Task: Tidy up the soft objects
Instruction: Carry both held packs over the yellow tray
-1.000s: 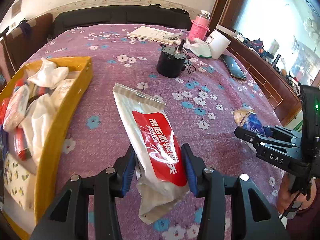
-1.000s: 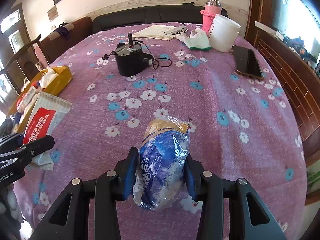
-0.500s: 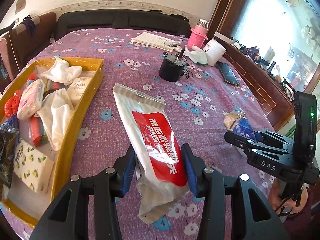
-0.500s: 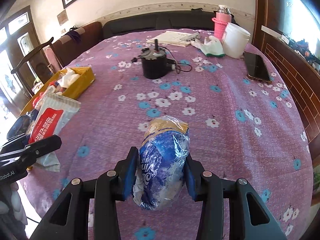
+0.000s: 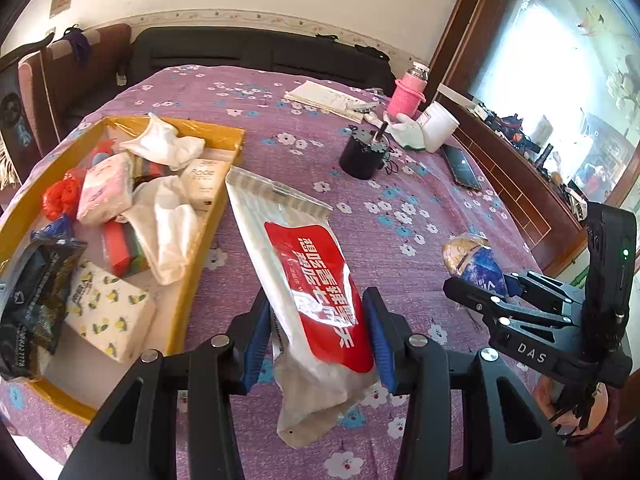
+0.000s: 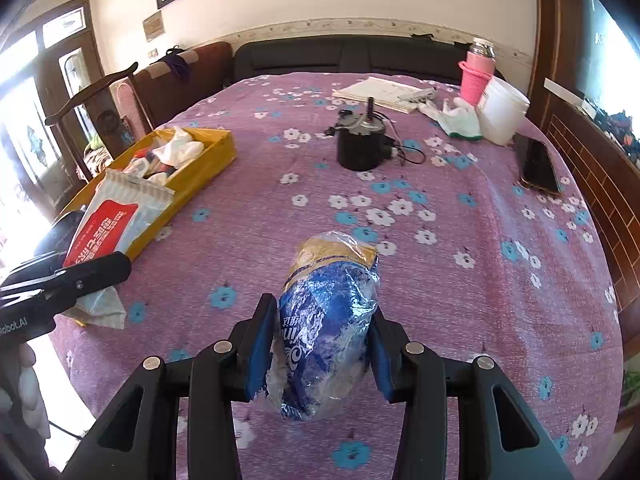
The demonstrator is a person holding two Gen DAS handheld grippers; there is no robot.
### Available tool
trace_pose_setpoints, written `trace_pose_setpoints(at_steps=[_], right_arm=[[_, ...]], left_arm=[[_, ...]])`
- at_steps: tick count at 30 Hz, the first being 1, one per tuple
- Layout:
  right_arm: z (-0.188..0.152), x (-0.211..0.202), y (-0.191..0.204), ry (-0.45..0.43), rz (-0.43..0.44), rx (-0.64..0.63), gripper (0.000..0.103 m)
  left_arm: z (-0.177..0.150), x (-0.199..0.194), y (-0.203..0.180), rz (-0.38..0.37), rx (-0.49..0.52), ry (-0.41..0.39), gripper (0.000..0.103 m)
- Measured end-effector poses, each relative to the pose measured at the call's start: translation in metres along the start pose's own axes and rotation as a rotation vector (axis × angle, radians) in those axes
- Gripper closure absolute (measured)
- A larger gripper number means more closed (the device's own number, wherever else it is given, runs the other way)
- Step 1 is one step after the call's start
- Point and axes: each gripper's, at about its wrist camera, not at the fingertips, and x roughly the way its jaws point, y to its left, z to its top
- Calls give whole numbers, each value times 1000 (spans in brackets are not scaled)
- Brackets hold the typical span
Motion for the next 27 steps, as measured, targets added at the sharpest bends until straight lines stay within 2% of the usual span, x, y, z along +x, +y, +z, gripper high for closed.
trace_pose_setpoints(at_steps=[16,27], right_arm=[[7,-3,44,-4,46,-74,57],[18,7,89,5,94,-151,57]], left_arm=[[-2,-31,30,34,-51,-63,59],[2,-57,78,147,-116,-124,58]])
